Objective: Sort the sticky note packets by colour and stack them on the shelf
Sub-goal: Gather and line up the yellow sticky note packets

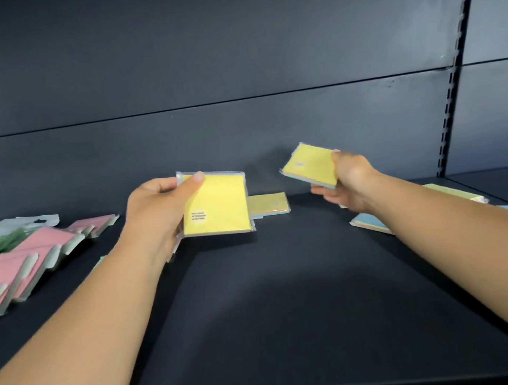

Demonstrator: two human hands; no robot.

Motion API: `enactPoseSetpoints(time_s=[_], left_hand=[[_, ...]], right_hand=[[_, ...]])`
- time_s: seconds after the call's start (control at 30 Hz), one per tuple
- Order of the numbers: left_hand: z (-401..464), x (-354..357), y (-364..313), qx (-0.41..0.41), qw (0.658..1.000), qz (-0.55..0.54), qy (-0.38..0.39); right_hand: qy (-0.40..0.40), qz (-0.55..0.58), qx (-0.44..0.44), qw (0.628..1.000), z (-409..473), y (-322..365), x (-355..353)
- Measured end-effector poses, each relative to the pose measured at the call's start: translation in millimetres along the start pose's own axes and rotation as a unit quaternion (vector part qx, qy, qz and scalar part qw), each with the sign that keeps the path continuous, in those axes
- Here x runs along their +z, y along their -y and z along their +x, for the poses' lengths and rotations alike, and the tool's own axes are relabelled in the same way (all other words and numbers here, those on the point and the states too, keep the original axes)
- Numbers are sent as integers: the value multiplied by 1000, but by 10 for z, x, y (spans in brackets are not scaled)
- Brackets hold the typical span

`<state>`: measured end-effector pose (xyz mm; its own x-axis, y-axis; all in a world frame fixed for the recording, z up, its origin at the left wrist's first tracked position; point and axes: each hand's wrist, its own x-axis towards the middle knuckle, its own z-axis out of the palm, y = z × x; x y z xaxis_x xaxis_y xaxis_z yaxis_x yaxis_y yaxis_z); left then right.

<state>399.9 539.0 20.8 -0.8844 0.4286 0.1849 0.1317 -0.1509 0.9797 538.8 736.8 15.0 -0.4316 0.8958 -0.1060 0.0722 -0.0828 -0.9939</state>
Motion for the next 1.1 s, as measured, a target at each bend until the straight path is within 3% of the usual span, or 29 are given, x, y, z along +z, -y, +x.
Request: enactPoseSetpoints(time_s=[0.3, 0.47, 0.6, 0.77, 0.87, 1.0, 1.1], left_hand=[[67, -102, 46, 50, 986, 156, -16], [153, 104, 228, -32, 995, 88, 31], [283, 368, 317, -81, 991, 82, 65], [309, 507, 340, -152, 979, 52, 126], [325, 485, 355, -114, 980, 109, 117], [345, 484, 363, -36, 952, 280, 118], [371, 474, 396, -6, 942, 318, 110]], right_hand=[[70, 18, 33, 997, -15, -109, 471], [52, -2, 35, 998, -111, 14, 373], [23, 84, 18, 996, -170, 110, 154], [29, 106, 19, 994, -212, 17, -101], [82, 86, 50, 992, -234, 0, -96], [171, -56, 74, 981, -278, -42, 11], [190, -79, 59, 977, -308, -74, 80]])
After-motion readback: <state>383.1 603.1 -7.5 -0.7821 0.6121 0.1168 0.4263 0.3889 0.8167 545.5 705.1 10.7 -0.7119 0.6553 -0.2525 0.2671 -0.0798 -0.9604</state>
